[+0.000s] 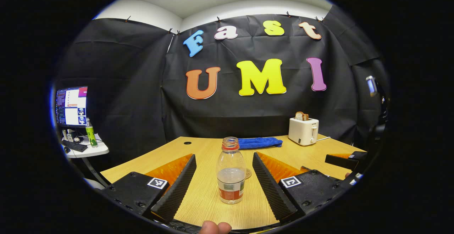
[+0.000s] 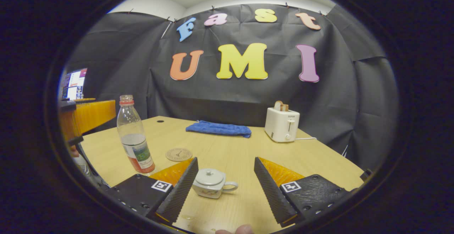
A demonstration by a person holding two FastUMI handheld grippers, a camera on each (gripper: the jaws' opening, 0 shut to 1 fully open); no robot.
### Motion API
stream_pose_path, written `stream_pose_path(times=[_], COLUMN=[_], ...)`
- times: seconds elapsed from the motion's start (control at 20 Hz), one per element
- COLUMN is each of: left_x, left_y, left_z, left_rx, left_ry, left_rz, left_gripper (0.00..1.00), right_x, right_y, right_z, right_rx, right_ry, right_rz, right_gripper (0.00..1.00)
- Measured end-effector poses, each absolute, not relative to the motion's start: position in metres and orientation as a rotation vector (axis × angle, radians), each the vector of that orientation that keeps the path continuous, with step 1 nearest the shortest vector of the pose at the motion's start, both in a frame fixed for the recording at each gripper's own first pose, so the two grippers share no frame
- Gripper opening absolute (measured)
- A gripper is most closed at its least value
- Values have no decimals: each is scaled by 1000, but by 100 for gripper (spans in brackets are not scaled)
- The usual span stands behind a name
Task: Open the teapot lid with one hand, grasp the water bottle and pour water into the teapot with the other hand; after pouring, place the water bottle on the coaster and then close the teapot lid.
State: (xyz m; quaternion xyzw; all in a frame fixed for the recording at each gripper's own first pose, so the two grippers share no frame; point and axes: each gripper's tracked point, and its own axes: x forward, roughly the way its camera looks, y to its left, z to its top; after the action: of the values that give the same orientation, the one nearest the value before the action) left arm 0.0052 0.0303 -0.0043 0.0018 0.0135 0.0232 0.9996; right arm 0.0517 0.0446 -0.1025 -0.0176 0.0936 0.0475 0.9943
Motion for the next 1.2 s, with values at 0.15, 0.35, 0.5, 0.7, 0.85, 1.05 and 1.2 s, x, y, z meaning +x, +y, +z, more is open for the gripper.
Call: stream_pose_path(times=[0.15, 0.35, 0.5, 0.7, 0.85, 1.05, 1.2], left_x=[6, 9, 9, 10, 9, 9, 11], left_y=[35, 39, 41, 44, 47, 47, 43], left_z=[-4, -6, -7, -8, -9, -8, -11], left_rx=[7, 10, 13, 13, 20, 15, 5], left_ry=[30, 34, 37, 40, 43, 40, 47], left_rz=[58, 61, 62, 68, 75, 75, 65], left_gripper=[99, 99, 99, 99, 99, 99, 100], right_x=[63, 75, 84, 91, 95, 96, 96], right_y=[54, 61, 64, 74, 74, 73, 75], right_z=[-119, -126, -128, -132, -130, -126, -133], right_rx=[-46, -47, -50, -62, -82, -55, -69], right_ry=[219, 233, 231, 235, 233, 236, 238], right_rz=[107, 121, 122, 143, 128, 149, 159], right_gripper=[96, 94, 81, 58, 21, 6, 1])
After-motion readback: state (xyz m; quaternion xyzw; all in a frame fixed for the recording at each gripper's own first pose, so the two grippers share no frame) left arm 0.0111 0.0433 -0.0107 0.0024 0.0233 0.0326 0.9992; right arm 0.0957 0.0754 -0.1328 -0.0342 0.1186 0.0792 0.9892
